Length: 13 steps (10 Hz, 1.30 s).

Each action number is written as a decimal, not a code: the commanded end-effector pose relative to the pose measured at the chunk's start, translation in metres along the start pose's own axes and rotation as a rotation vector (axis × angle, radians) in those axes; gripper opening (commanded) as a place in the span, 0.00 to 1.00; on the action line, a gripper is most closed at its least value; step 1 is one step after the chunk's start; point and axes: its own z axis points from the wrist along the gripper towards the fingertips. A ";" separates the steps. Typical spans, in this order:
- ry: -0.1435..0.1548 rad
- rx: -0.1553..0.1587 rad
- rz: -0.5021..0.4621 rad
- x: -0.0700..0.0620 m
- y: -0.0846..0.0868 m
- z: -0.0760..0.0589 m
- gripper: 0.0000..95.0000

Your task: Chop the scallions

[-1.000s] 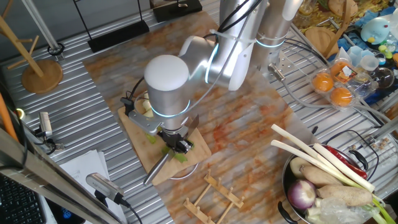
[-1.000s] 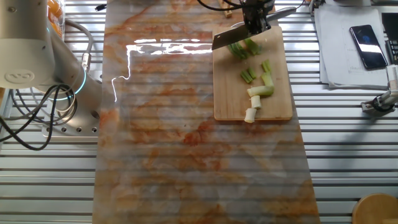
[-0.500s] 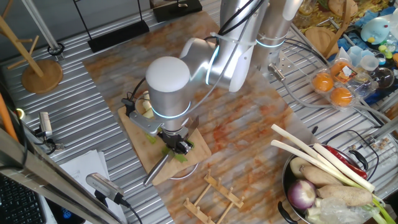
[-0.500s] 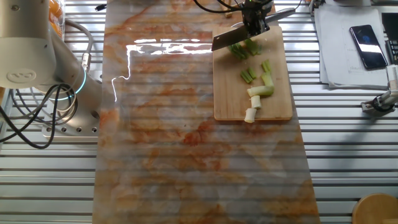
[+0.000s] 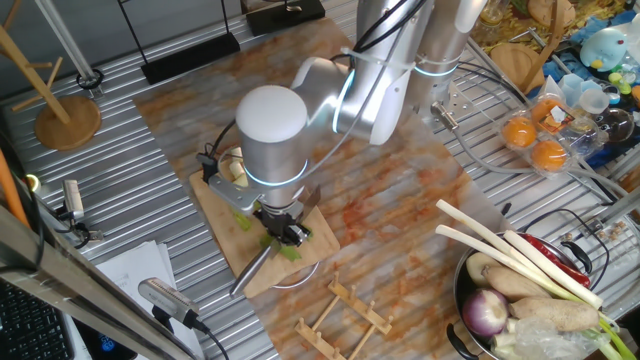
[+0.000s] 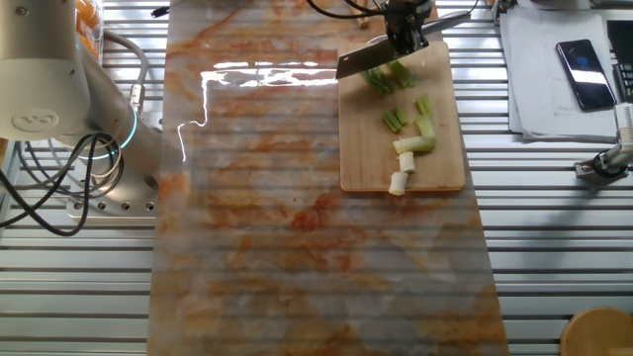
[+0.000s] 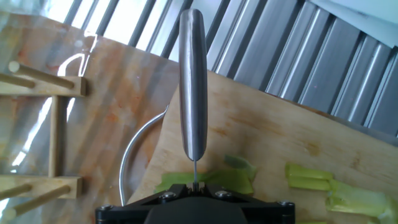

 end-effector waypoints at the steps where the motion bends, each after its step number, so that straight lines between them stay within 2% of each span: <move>1: -0.002 0.004 -0.002 -0.001 0.000 0.004 0.00; 8: -0.019 0.007 -0.011 -0.001 -0.006 0.006 0.00; 12: -0.019 0.007 -0.017 0.000 -0.006 0.011 0.00; 13: -0.024 0.009 -0.015 0.000 -0.006 0.016 0.00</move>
